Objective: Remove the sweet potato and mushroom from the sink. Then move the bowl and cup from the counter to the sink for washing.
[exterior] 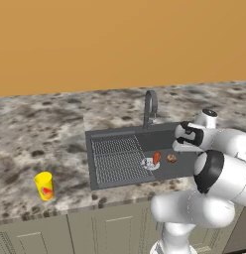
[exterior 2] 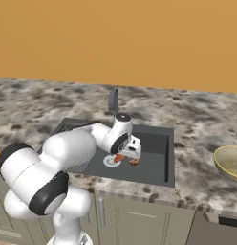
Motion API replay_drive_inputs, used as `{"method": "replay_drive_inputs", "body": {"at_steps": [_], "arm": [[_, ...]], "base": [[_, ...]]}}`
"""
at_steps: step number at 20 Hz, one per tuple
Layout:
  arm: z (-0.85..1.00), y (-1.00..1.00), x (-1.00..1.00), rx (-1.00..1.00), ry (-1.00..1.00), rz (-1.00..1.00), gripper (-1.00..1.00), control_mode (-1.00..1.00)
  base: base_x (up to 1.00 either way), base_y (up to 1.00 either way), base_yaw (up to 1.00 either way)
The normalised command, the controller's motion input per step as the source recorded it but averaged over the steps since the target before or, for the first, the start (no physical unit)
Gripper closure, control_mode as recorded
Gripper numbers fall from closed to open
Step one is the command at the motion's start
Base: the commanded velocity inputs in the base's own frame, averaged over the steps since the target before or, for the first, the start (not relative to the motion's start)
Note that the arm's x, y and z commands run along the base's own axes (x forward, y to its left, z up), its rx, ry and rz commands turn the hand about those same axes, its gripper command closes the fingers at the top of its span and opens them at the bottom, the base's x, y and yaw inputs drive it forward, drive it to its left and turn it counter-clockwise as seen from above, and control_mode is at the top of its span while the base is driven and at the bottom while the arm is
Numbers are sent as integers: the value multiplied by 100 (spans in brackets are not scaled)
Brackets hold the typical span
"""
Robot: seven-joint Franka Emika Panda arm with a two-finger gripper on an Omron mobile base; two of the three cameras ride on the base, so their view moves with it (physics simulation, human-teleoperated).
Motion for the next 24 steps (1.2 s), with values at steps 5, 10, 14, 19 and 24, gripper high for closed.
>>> {"method": "replay_drive_inputs", "body": {"at_steps": [5, 10, 14, 19, 24], "arm": [[-15, -5, 12, 1, 1, 2, -100, -100], [-13, -2, 14, 2, 0, 4, -100, -100], [-12, -3, 13, 3, 0, 5, -100, -100], [-11, -3, 11, 1, 0, 3, -100, -100], [-12, -2, 13, 0, 0, 2, -100, -100]], "base": [[0, 0, 0], [0, 0, 0], [0, 0, 0], [0, 0, 0], [0, 0, 0]]}}
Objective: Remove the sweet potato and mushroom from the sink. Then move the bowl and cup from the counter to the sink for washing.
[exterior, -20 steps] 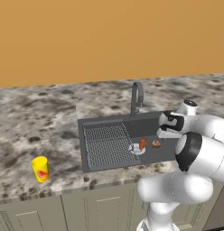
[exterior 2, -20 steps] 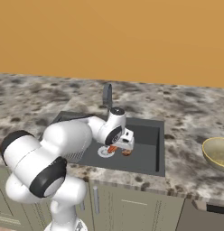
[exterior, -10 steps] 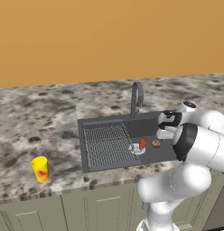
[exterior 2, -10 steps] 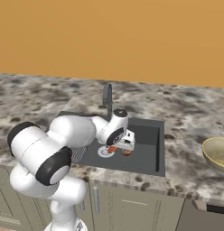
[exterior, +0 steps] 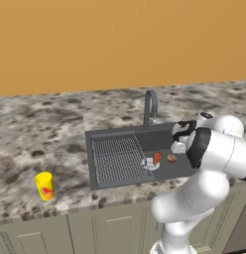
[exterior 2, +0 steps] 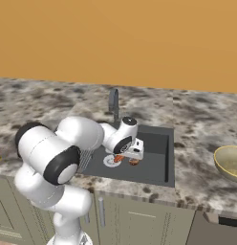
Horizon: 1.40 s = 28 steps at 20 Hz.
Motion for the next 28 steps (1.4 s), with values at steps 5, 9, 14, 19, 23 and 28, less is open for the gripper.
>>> {"method": "replay_drive_inputs", "body": {"at_steps": [5, 9, 14, 19, 23, 28], "arm": [[-14, 0, 15, 0, 0, 1, -100, -100], [-15, -2, 11, 0, 0, 0, -100, -100], [-15, -2, 10, 0, 0, 0, -100, -100], [-15, -1, 11, 0, 0, 0, -100, -100], [-14, 0, 11, 0, 0, 0, -100, -100], [-13, -2, 11, 0, 0, 0, -100, -100]], "base": [[0, 0, 0], [0, 0, 0], [0, 0, 0], [0, 0, 0], [0, 0, 0], [0, 0, 0]]}}
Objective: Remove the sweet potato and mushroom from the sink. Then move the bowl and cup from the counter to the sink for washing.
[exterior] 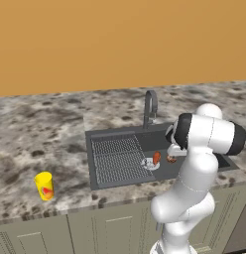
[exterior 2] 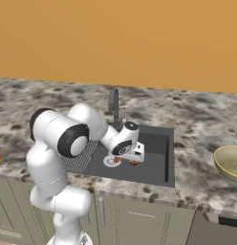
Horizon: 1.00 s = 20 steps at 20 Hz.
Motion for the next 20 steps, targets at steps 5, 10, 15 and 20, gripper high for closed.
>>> {"method": "replay_drive_inputs", "body": {"at_steps": [5, 10, 15, 20], "arm": [[-12, -3, 11, 0, 0, 0, -100, -100], [-11, -4, 12, 0, 0, 0, -100, -100], [-11, -3, 13, 0, 0, 1, -100, -100], [-11, -1, 12, 0, 0, 1, -100, -100]], "base": [[0, 0, 0], [0, 0, 0], [0, 0, 0], [0, 0, 0]]}}
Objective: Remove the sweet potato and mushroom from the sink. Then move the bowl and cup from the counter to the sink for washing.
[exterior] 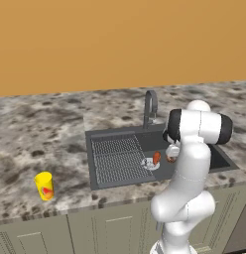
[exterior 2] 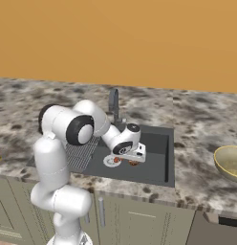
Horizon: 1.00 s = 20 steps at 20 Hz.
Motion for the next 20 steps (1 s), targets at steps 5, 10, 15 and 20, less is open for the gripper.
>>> {"method": "replay_drive_inputs", "body": {"at_steps": [5, 10, 15, 20], "arm": [[-12, -1, 12, 0, 0, 0, -100, -100], [-12, -1, 13, 0, 0, 0, -100, -100], [-12, 0, 15, 0, 0, 1, -100, -100], [-11, -4, 15, 0, 0, 1, -100, -100]], "base": [[0, 0, 0], [0, 0, 0], [0, 0, 0], [0, 0, 0]]}}
